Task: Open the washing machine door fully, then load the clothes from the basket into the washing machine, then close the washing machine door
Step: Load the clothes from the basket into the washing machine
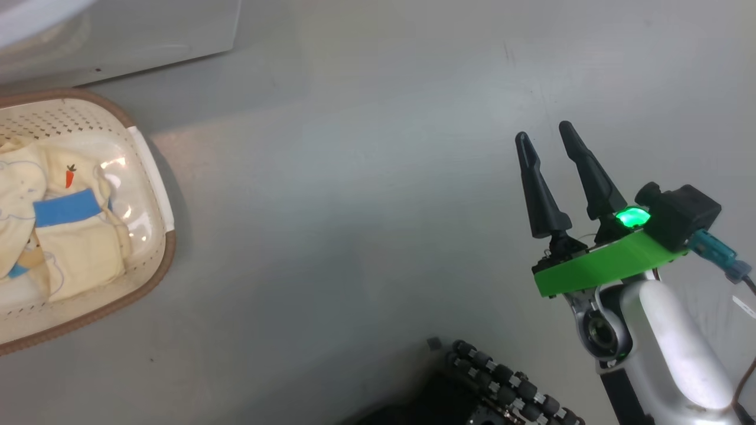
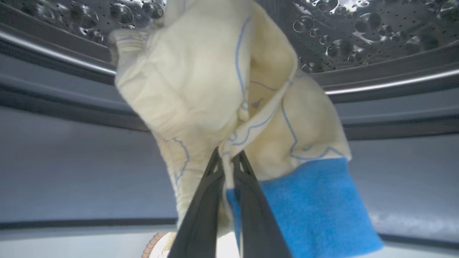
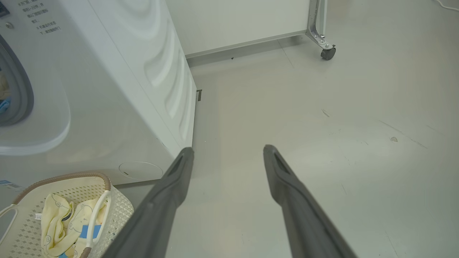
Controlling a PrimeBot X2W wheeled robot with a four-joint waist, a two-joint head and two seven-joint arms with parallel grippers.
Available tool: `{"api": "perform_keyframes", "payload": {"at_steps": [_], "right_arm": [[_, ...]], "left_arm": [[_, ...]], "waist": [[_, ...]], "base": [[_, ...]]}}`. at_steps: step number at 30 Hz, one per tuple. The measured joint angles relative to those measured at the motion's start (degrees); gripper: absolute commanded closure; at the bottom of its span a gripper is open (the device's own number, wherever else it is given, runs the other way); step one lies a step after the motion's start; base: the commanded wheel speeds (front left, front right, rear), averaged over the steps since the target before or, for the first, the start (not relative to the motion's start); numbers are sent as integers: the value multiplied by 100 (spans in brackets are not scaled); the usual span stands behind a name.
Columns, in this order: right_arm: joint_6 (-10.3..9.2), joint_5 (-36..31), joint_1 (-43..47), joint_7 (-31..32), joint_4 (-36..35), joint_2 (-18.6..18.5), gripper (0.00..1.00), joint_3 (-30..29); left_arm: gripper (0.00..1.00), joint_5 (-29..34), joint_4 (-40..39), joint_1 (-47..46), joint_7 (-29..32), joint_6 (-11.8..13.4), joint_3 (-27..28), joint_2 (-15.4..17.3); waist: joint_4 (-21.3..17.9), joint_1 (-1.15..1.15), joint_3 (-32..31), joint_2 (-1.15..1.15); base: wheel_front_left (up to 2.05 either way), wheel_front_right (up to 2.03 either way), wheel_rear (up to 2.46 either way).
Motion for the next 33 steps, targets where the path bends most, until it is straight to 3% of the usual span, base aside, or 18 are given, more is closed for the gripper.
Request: {"api": "perform_keyframes", "payload": {"at_steps": [12, 24, 27, 33], "right_arm": [[0, 161, -94, 0, -112, 1, 0, 154], [0, 293, -87, 0, -209, 2, 0, 288], [0, 293, -55, 0, -280, 2, 0, 264], [0, 292, -37, 0, -367, 3, 0, 223]], "left_arm": [[100, 669, -165, -636, -1468, 169, 70, 390], [100, 1473, 232, -1521, -3207, 26, -122, 736], [100, 1485, 522, -1668, -3417, 51, -138, 653], [100, 1470, 1201, -2002, -3005, -7, -261, 466]], "waist": [[-235, 0, 306, 0], [-596, 0, 682, 0], [-582, 0, 765, 0], [-514, 0, 866, 0]], "base": [[0, 0, 0], [0, 0, 0], [0, 0, 0], [0, 0, 0]]}}
